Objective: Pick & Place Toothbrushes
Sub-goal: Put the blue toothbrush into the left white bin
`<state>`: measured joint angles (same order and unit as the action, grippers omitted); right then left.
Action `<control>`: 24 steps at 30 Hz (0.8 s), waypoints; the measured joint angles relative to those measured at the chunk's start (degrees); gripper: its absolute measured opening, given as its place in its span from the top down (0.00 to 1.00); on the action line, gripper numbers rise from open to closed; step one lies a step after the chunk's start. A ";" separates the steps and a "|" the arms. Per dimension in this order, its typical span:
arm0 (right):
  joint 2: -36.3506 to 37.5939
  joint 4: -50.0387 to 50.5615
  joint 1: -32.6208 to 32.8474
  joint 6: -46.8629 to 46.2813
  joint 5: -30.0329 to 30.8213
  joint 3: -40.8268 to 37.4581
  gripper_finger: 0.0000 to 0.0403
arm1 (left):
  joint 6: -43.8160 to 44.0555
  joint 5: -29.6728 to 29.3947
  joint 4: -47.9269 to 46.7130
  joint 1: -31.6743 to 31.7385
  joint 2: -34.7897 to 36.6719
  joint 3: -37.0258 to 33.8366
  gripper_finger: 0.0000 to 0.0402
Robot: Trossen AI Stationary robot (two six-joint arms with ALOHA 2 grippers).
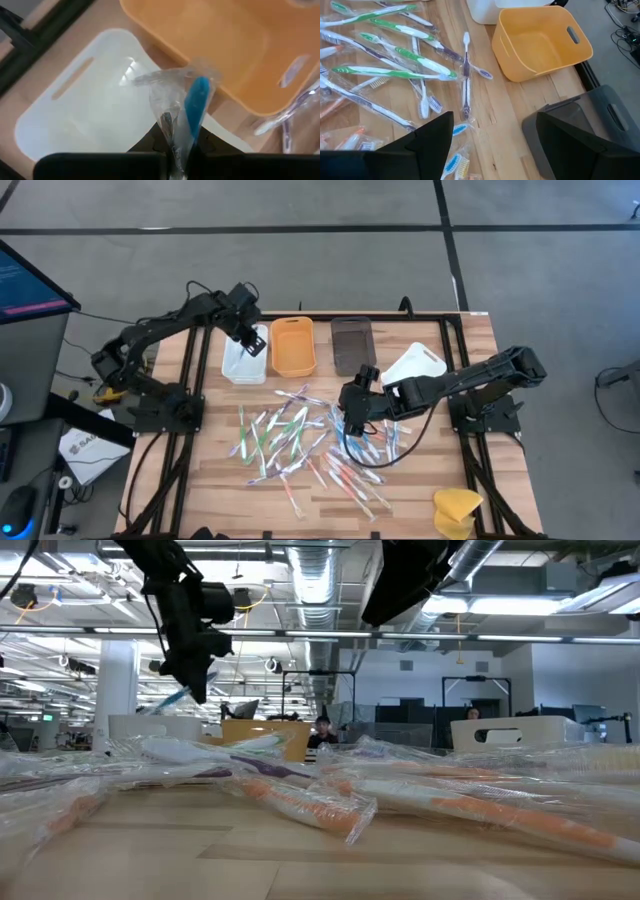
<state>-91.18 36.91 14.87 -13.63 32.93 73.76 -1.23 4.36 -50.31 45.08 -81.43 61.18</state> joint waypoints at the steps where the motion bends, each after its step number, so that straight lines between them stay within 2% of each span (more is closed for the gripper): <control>1: 0.00 0.00 -0.02 0.00 0.00 0.00 0.31 | 0.00 0.00 0.44 0.00 0.00 -0.64 0.97; 24: 0.00 -0.07 0.00 -0.14 0.04 0.00 0.31 | 0.07 -0.25 7.52 2.10 0.02 -7.95 0.96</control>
<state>-91.18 36.84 14.87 -13.77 32.97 73.76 -1.15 4.11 -42.80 47.18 -81.41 53.24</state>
